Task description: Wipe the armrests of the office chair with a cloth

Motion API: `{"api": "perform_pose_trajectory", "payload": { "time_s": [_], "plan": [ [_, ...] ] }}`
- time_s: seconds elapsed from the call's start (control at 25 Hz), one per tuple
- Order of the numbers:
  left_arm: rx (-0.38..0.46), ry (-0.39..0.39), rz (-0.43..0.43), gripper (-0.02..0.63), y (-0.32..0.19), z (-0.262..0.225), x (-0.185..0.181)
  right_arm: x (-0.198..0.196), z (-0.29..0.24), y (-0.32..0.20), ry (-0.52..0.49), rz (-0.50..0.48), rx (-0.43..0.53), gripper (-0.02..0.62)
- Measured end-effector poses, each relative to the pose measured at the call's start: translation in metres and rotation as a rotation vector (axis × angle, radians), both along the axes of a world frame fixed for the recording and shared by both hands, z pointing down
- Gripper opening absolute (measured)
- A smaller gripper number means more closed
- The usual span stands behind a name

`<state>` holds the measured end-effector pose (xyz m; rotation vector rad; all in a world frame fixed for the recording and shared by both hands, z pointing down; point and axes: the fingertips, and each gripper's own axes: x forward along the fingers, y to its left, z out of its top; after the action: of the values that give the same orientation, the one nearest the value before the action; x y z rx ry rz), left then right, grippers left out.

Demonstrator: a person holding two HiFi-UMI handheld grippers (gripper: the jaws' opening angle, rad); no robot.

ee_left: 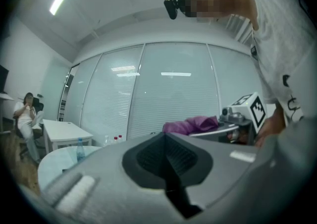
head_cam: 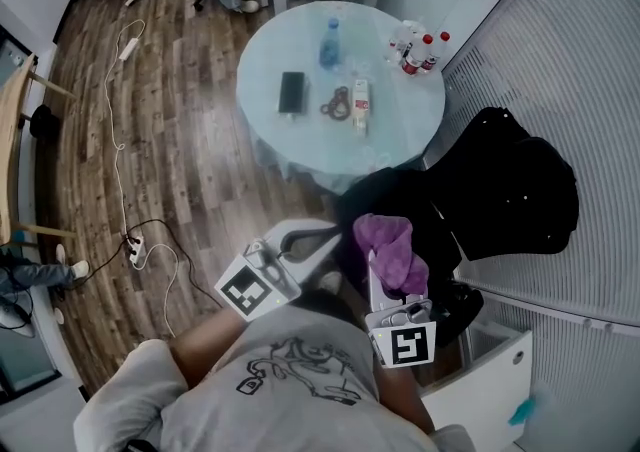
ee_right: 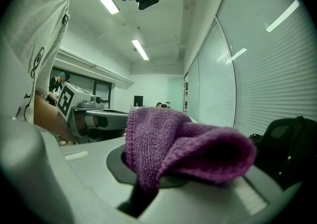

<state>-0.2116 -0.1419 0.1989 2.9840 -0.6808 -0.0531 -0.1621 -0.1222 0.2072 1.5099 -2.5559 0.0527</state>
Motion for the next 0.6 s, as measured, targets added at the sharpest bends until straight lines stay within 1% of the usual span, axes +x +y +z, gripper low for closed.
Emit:
{"api": "perform_pose_trajectory", "payload": {
  "time_s": [0.28, 0.4, 0.48, 0.6],
  "plan": [
    [-0.040, -0.028, -0.010, 0.002, -0.024, 0.045, 0.008, 0.004, 0.043, -0.016, 0.024, -0.040, -0.052, 0.029],
    [-0.045, -0.037, -0.015, 0.002, -0.036, 0.064, 0.009, 0.007, 0.065, -0.025, 0.027, -0.048, -0.082, 0.029],
    [-0.064, -0.040, -0.020, 0.002, -0.044, 0.079, 0.010, 0.009, 0.079, -0.034, 0.031, -0.051, -0.096, 0.029],
    [-0.085, -0.039, -0.005, 0.002, -0.054, 0.104, 0.013, 0.009, 0.104, -0.046, 0.053, -0.065, -0.115, 0.029]
  ]
}}
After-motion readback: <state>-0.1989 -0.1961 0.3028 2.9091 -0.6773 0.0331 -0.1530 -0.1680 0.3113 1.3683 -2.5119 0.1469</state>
